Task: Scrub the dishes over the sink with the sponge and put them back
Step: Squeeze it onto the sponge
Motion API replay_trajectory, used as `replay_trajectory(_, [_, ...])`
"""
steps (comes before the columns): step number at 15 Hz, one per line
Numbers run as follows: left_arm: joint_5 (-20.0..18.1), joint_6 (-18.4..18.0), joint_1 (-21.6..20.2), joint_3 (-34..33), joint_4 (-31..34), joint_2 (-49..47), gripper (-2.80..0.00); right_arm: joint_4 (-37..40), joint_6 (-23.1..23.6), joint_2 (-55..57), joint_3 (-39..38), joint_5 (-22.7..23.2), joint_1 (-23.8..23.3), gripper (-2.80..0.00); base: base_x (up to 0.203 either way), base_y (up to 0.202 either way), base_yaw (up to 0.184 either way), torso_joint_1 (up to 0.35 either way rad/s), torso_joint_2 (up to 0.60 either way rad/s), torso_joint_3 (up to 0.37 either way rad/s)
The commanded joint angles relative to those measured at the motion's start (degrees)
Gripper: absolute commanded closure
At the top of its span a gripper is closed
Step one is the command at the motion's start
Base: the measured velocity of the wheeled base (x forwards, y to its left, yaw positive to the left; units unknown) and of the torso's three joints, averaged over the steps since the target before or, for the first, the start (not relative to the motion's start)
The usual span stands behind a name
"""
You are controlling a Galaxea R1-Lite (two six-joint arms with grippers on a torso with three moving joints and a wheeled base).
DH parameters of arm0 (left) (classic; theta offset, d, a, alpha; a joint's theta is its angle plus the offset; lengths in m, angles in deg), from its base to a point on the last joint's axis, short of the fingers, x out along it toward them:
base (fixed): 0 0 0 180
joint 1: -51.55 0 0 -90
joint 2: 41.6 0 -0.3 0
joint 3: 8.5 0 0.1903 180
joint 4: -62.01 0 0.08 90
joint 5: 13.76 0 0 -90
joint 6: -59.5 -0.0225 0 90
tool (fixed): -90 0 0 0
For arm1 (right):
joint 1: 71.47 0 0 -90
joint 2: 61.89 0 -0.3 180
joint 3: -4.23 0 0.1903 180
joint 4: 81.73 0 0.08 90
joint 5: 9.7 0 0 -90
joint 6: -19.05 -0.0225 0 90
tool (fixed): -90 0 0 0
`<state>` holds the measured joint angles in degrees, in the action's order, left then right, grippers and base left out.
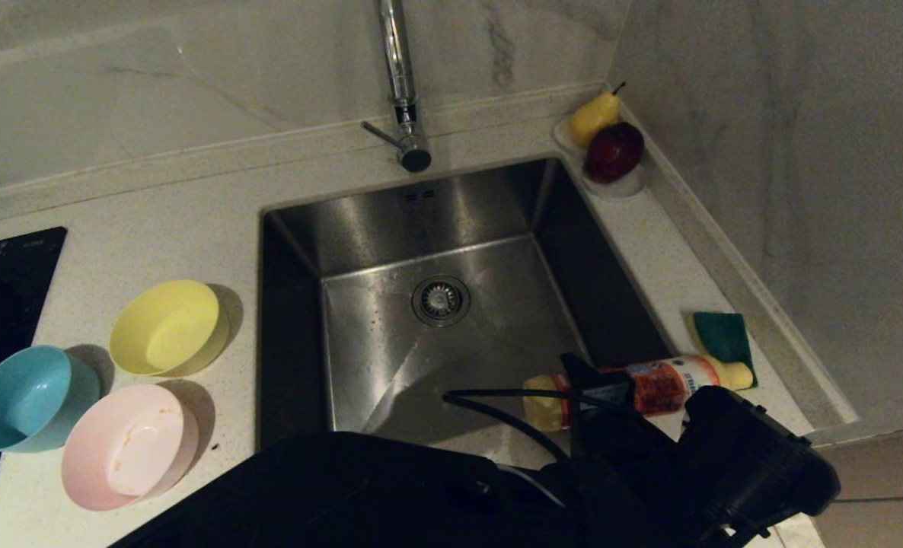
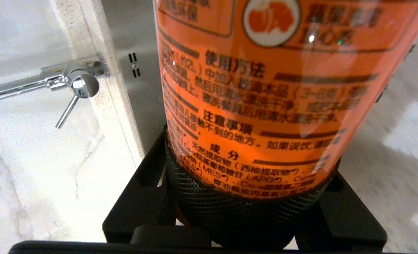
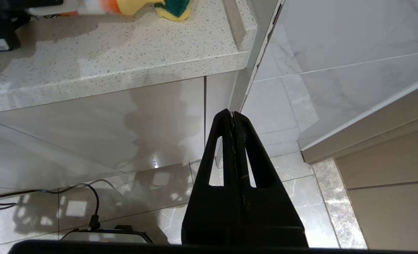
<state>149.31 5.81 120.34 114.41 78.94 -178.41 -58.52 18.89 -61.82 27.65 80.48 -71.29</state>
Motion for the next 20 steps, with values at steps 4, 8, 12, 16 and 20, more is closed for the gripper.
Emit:
replay_trajectory(4, [2.1,-2.4,-0.4,3.3,-0.1,-1.9,0.0,0.0,0.0,0.0,0.0,0.0,0.0,0.0,0.0,0.0,0.0,0.0,0.0,0.0])
replay_trajectory(8, [2.6,-3.4,-0.6,5.1,-0.2,-2.1,0.0,0.0,0.0,0.0,0.0,0.0,0.0,0.0,0.0,0.0,0.0,0.0,0.0,0.0])
replay_trajectory(12, [2.6,-4.3,-0.8,7.3,-0.2,-2.4,0.0,0.0,0.0,0.0,0.0,0.1,0.1,0.0,0.0,0.0,0.0,0.0,0.0,0.0])
replay_trajectory(16, [2.6,-5.2,-0.7,7.5,0.3,-2.7,0.0,0.0,0.0,0.0,0.0,0.0,0.0,0.0,0.0,0.0,0.0,0.0,0.0,0.0])
replay_trajectory(20, [2.9,-5.2,-0.7,7.2,1.5,-2.6,0.0,0.0,0.0,0.0,0.0,0.0,0.1,0.0,0.0,0.0,0.0,0.0,0.0,0.0])
